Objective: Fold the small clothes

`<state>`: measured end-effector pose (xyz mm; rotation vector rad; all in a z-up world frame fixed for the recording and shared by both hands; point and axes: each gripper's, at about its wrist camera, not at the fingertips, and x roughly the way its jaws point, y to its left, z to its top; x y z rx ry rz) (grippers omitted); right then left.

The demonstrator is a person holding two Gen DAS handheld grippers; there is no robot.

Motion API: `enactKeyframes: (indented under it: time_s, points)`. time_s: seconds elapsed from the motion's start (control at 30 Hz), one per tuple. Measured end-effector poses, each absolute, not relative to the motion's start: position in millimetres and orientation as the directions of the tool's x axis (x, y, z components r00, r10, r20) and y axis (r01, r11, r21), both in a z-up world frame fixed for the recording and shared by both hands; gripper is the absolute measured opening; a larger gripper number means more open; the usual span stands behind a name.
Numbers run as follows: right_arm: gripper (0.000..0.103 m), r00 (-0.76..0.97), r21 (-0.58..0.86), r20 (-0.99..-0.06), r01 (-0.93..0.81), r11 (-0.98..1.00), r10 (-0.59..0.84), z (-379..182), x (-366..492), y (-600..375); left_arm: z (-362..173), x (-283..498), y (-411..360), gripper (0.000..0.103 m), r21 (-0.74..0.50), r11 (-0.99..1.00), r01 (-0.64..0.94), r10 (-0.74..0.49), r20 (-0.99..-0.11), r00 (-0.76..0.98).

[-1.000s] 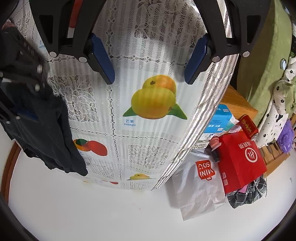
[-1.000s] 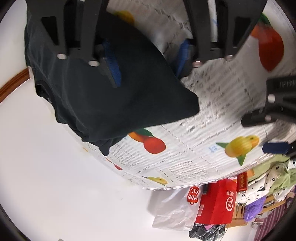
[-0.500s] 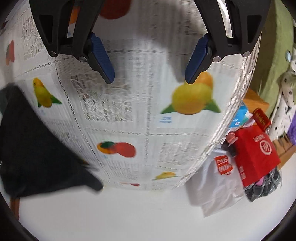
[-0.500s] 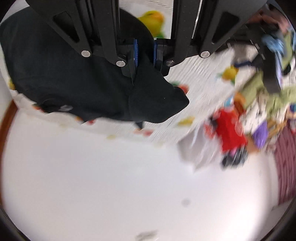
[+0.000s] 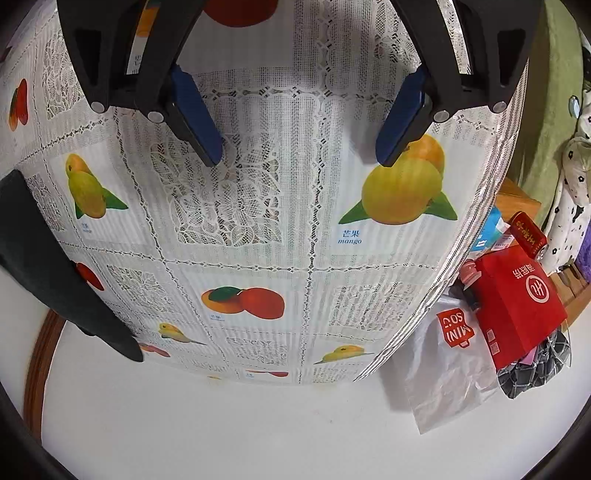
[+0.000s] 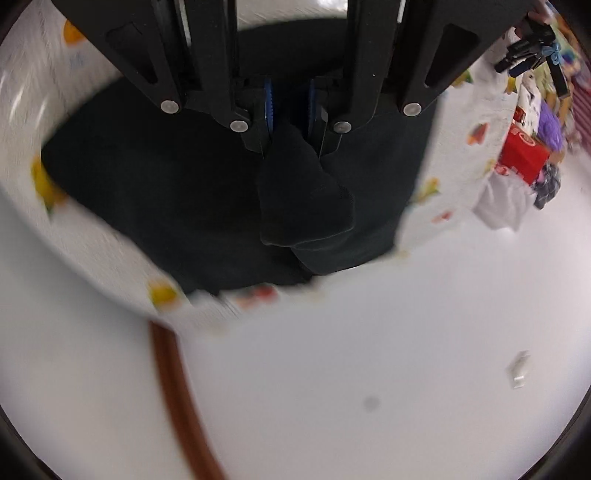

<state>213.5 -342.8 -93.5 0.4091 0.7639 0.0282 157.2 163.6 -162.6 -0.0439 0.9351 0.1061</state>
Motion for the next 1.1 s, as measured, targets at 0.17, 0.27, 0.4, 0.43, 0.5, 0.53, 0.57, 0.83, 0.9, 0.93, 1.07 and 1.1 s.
enactKeyframes:
  time_s: [0.17,0.27,0.4,0.43,0.5,0.53,0.57,0.83,0.9,0.93,1.07,1.1]
  points:
    - [0.022,0.711,0.349,-0.686,0.134,0.927,0.155,-112.9,193.2,-351.9,-160.5,157.1,159.9,0.083,0.018,0.993,-0.114,0.082,-0.800,0.594]
    - [0.040,0.726,0.281,-0.681,0.136,0.950,0.097,-103.5,190.9,-346.4,-156.7,155.8,144.4,0.082,-0.037,0.994,-0.098,0.028,-0.807,0.590]
    - [0.043,0.727,0.276,-0.678,0.114,0.954,0.109,-98.2,202.7,-347.0,-145.4,158.9,104.0,0.082,-0.066,0.998,0.000,-0.053,-0.797,0.601]
    - [0.043,0.734,0.276,-0.671,0.113,0.955,0.107,-97.3,206.4,-348.7,-140.4,159.9,86.2,0.082,-0.068,0.997,0.037,-0.076,-0.790,0.609]
    - [0.043,0.727,0.264,-0.680,0.119,0.957,0.098,-99.7,213.7,-352.9,-133.1,161.6,61.0,0.082,-0.093,0.991,0.099,-0.134,-0.780,0.612]
    - [0.040,0.722,0.265,-0.685,0.119,0.957,0.100,-100.5,216.9,-354.7,-130.3,161.9,50.1,0.082,-0.103,0.987,0.125,-0.158,-0.777,0.609]
    - [0.030,0.716,0.259,-0.691,0.116,0.959,0.101,-103.2,221.5,-356.5,-127.3,162.3,38.4,0.082,-0.109,0.983,0.148,-0.178,-0.775,0.607]
    - [0.013,0.710,0.168,-0.700,0.070,0.983,0.070,-118.5,222.4,-353.8,-117.0,158.4,-59.3,0.082,-0.141,0.925,0.354,-0.336,-0.738,0.585]
    - [0.014,0.717,0.167,-0.694,0.060,0.984,0.074,-123.9,222.4,-354.7,-122.5,161.0,-77.7,0.081,-0.131,0.915,0.382,-0.344,-0.751,0.564]
    - [0.014,0.717,0.180,-0.692,0.060,0.982,0.083,-124.4,221.9,-356.4,-125.1,162.1,-83.8,0.080,-0.127,0.912,0.389,-0.343,-0.756,0.558]
    - [0.014,0.713,0.216,-0.692,0.055,0.975,0.113,-126.8,222.4,-361.8,-136.9,173.5,-106.8,0.072,-0.125,0.908,0.400,-0.339,-0.779,0.527]
    - [0.014,0.711,0.219,-0.693,0.055,0.974,0.116,-126.9,223.1,-362.1,-138.7,176.8,-110.8,0.069,-0.133,0.909,0.396,-0.342,-0.780,0.524]
